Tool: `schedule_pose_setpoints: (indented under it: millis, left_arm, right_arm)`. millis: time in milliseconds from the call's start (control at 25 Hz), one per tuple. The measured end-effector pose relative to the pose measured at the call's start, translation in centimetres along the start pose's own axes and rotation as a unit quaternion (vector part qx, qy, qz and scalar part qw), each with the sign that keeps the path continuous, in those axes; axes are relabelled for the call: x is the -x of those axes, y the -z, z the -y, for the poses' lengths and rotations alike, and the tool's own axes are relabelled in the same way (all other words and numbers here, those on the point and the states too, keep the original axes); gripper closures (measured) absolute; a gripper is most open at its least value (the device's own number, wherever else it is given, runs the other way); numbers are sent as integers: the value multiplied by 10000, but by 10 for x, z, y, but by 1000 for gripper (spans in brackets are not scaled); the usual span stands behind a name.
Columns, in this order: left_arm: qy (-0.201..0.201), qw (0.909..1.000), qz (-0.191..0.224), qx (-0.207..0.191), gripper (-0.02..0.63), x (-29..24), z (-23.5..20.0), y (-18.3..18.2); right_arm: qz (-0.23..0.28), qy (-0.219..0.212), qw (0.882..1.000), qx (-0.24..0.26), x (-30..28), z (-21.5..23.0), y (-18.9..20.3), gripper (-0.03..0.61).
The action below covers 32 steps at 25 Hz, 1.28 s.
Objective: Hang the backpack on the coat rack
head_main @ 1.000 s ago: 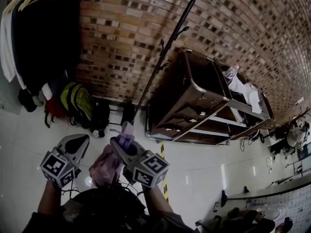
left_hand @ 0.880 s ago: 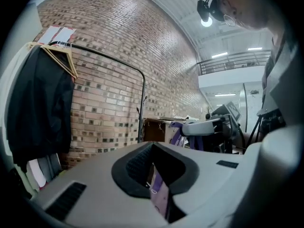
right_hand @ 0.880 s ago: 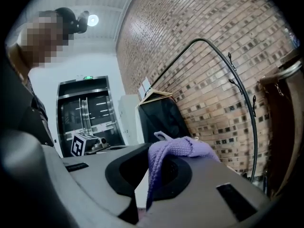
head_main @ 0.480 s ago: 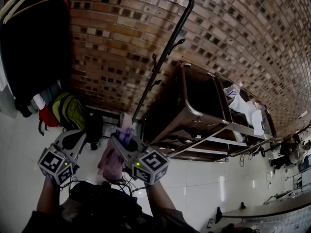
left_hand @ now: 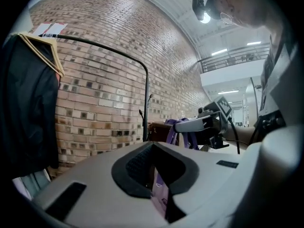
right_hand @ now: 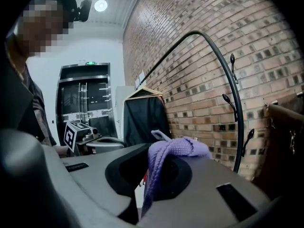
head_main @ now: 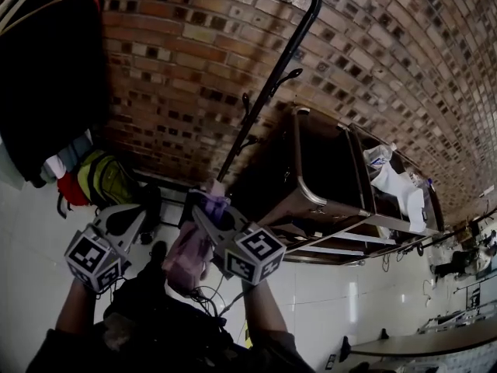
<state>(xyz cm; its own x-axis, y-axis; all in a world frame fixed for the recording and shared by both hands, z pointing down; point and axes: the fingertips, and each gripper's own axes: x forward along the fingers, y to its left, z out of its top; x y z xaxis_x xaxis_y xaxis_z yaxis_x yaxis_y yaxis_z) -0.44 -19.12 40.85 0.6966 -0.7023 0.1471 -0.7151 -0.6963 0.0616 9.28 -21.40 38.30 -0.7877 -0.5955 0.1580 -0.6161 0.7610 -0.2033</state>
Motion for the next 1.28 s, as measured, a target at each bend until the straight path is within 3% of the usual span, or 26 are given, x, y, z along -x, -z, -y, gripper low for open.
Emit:
schedule_pose_setpoints:
  millis: [160, 280, 440, 680, 1280]
  left_arm:
    - [180, 9998, -3, 100, 575, -41, -24, -4]
    - [363, 9991, -225, 88, 575, -73, -45, -5]
    - [542, 9984, -128, 50, 575, -114, -77, -16]
    - [697, 9975, 30, 113, 575, -156, -126, -36]
    - [733, 9970, 137, 216, 575, -245, -204, -74]
  right_arm:
    - [-20, 19, 10000, -37, -22, 28, -3, 561]
    - [-6, 11, 10000, -58, -44, 50, -11, 560]
    - [-55, 52, 9999, 84, -78, 79, -30, 561]
    - [-40, 271, 9994, 229, -122, 130, -71, 561]
    - [299, 21, 9978, 588, -180, 222, -179, 561]
